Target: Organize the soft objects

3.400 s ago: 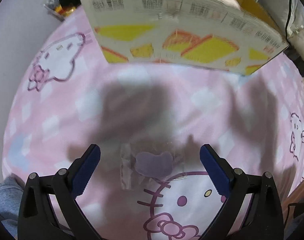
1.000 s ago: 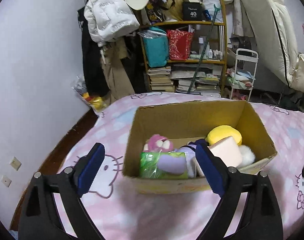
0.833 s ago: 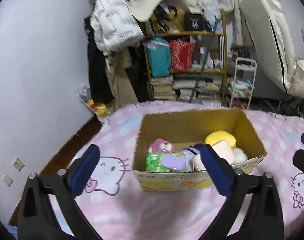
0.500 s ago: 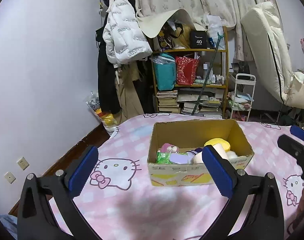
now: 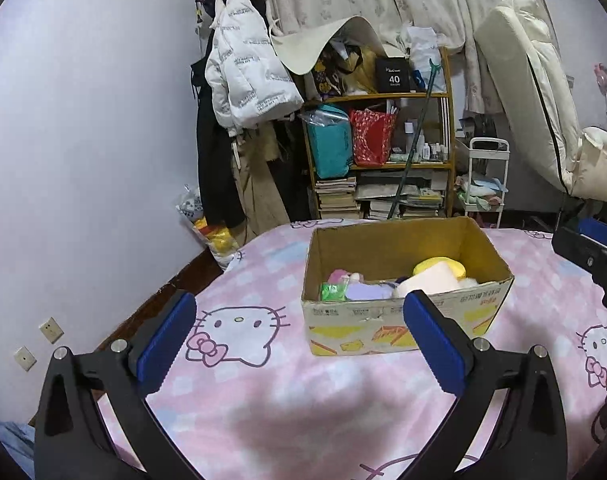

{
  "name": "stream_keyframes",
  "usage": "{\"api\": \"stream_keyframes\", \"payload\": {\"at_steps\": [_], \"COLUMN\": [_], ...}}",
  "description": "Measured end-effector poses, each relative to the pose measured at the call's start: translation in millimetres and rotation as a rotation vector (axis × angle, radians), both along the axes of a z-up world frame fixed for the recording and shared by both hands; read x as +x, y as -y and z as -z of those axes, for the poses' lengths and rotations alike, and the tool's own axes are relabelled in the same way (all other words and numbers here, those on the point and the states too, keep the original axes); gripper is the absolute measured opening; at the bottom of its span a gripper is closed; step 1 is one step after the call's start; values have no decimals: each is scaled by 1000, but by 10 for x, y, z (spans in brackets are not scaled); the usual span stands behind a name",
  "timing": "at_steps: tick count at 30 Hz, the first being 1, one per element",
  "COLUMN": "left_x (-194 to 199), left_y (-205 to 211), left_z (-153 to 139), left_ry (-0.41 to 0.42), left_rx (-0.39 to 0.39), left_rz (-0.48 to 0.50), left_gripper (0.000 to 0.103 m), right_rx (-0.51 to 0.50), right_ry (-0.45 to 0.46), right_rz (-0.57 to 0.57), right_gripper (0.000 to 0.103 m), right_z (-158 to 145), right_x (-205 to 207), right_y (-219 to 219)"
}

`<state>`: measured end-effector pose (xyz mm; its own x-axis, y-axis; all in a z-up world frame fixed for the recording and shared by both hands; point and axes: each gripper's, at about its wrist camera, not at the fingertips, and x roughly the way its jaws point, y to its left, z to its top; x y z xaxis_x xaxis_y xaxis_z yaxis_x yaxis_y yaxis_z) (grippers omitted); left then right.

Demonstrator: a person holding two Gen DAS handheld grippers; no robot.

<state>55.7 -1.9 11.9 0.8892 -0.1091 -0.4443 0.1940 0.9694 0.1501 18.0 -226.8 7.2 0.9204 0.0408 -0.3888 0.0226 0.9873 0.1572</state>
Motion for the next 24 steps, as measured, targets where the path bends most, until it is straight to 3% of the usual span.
{"api": "stream_keyframes", "payload": {"at_steps": [8, 24], "left_x": [2, -55], "left_y": [-36, 22], "left_z": [16, -4], "left_ry": [4, 38], "left_rx": [-31, -10], "left_rz": [-8, -9], "left_gripper": [102, 102], "right_rx": [-25, -24], "right_ry": [9, 17], "right_rz": [24, 9], "right_gripper": [102, 102], "right_z": [0, 3], "right_x": [-7, -25], "right_y": [25, 45]}}
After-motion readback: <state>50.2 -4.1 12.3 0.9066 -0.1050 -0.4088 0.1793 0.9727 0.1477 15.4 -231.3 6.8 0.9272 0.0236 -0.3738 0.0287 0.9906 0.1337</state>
